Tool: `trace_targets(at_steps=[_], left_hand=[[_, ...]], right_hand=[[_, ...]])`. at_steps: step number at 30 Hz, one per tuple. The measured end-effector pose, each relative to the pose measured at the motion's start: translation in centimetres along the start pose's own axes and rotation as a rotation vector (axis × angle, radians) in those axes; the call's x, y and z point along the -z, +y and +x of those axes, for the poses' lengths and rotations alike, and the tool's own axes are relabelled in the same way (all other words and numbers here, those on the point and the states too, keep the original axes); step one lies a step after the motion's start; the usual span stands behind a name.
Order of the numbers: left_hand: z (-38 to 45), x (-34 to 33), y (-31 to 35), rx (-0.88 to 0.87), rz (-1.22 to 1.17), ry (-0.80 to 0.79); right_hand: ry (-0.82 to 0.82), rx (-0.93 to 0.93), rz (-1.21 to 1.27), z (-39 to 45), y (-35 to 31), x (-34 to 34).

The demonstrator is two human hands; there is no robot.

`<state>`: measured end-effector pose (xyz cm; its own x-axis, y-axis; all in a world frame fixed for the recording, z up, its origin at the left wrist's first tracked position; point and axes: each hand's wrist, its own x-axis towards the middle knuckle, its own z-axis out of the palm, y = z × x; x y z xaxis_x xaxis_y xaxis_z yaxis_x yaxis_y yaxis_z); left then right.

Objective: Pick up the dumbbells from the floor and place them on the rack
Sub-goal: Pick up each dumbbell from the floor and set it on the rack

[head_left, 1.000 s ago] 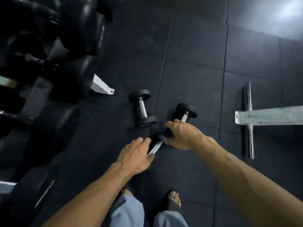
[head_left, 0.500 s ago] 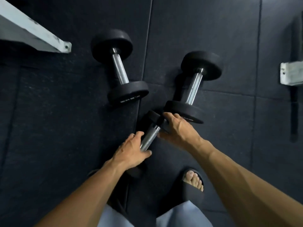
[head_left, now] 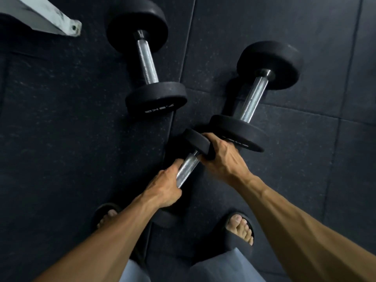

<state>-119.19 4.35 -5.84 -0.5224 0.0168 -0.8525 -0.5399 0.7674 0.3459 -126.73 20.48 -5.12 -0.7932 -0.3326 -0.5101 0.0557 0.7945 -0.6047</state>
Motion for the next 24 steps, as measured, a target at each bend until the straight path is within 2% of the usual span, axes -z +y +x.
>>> trace_targets(at_steps=[5,10,15,24], left_hand=[[-4.7,1.0,2.6,0.008,-0.083,-0.022],[-12.4,5.0,6.8,-0.016,-0.162,0.001],[-21.5,11.6,11.2,-0.047,-0.210,0.072],[-36.9,25.3,17.2,-0.110,-0.294,0.285]], right_hand=[[-0.029,0.045,-0.051,-2.5,-2.3,4.1],[-0.081,0.097,-0.135,-5.8,-7.9,11.1],[-0.092,0.170,-0.186,-9.4,-16.9,20.4],[-0.084,0.428,-0.282,-13.7,-35.5,35.1]])
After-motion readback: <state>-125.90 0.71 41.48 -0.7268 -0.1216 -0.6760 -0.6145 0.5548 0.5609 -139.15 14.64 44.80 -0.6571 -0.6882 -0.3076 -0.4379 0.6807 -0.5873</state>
